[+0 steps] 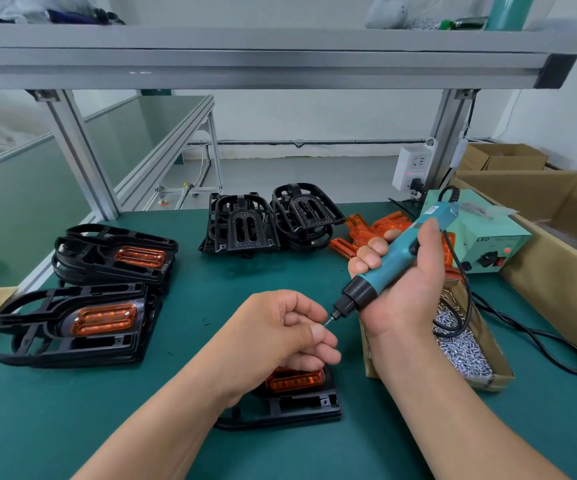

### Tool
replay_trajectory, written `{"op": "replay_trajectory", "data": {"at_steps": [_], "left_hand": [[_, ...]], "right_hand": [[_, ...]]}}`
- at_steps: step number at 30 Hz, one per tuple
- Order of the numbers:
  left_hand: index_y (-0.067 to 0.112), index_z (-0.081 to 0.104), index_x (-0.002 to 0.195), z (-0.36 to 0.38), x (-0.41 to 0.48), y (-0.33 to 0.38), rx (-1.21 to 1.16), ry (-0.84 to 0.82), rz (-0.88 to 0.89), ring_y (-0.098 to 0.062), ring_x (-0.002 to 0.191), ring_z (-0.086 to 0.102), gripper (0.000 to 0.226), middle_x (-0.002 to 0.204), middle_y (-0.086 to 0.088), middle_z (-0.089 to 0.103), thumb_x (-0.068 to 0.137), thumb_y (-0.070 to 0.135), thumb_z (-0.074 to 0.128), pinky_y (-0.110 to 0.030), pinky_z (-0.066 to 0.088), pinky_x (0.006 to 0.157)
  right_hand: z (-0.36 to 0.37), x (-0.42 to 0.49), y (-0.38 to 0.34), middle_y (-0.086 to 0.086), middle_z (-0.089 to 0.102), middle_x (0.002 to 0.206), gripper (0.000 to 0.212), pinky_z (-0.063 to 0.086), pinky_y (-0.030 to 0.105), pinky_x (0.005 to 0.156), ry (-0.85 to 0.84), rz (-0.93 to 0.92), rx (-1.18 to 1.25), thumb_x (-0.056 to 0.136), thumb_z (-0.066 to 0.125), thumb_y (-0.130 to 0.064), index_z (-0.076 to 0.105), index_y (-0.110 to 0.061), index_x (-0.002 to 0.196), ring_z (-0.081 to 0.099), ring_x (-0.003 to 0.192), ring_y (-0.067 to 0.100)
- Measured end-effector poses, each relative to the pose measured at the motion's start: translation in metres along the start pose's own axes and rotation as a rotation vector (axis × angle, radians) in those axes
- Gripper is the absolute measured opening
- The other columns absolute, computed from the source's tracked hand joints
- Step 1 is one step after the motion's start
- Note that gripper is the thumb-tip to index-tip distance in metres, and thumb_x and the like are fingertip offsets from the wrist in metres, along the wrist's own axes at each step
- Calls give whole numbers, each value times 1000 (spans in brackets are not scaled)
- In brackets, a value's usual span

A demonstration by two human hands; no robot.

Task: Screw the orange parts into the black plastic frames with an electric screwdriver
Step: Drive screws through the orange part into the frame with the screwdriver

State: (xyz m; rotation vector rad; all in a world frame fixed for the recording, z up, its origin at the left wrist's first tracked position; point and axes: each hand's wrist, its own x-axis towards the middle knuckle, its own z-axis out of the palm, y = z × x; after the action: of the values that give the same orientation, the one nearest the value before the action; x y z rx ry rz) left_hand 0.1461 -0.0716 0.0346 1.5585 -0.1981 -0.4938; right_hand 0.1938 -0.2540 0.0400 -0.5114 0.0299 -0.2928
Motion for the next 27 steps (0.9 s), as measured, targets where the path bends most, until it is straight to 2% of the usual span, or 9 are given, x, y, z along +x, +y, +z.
{"op": "replay_trajectory", "data": {"at_steps": [3,5,7,9,11,14,17,23,27], "left_hand": [[4,68,109,-5,1,1,7,-17,-22,-26,86,79,14,95,-15,79,103,17,67,-27,63,68],[12,71,100,-11,3,1,111,43,-7,-17,69,71,15,87,-9,78,103,25,66,-24,56,61],[24,73,91,-21,5,1,385,151,31,-10,59,56,15,74,2,73,101,35,67,-23,47,58],[32,72,90,-29,5,2,667,202,49,-4,58,54,14,70,8,68,93,46,71,-23,46,60],[38,69,93,-30,2,2,846,200,43,-1,57,55,17,69,10,64,86,53,73,-25,43,58],[43,63,105,-22,-2,4,1091,211,41,-2,68,51,30,73,13,53,81,59,71,-24,36,60],[43,62,121,-16,-5,7,1245,166,17,-6,96,55,38,99,19,52,87,58,69,-30,46,80],[34,55,130,-12,-8,9,1257,204,10,-17,120,53,44,122,11,54,92,51,67,-39,48,99],[23,56,128,-11,-5,5,1309,243,8,-22,120,53,46,117,5,53,96,56,62,-43,49,99]], "right_hand": [[-1,0,0,1,45,73,44,38,25,53,6,17,15,102,57,-57,53,-17,86,43,56,14],[-1,1,-1,1,45,73,44,38,26,53,5,15,3,103,57,-57,53,-17,87,43,56,14],[0,2,-1,2,46,73,43,40,26,52,-7,13,-23,102,58,-57,54,-16,87,43,55,15],[0,2,-2,2,46,72,42,40,27,51,-30,18,-56,99,60,-57,54,-17,87,42,54,15],[0,1,-1,2,46,71,42,39,26,50,-53,28,-88,94,62,-57,54,-17,86,42,53,15],[0,0,3,2,47,69,40,39,27,50,-80,46,-131,98,60,-55,54,-16,87,44,51,15],[-1,-2,7,2,47,69,38,40,26,50,-104,54,-162,98,61,-54,54,-17,89,44,51,15],[0,-6,12,4,46,69,36,39,28,51,-115,10,-211,97,62,-52,51,-17,92,42,50,17],[0,-7,14,4,46,69,36,40,28,51,-112,-7,-223,98,62,-51,51,-18,93,43,51,18]]}}
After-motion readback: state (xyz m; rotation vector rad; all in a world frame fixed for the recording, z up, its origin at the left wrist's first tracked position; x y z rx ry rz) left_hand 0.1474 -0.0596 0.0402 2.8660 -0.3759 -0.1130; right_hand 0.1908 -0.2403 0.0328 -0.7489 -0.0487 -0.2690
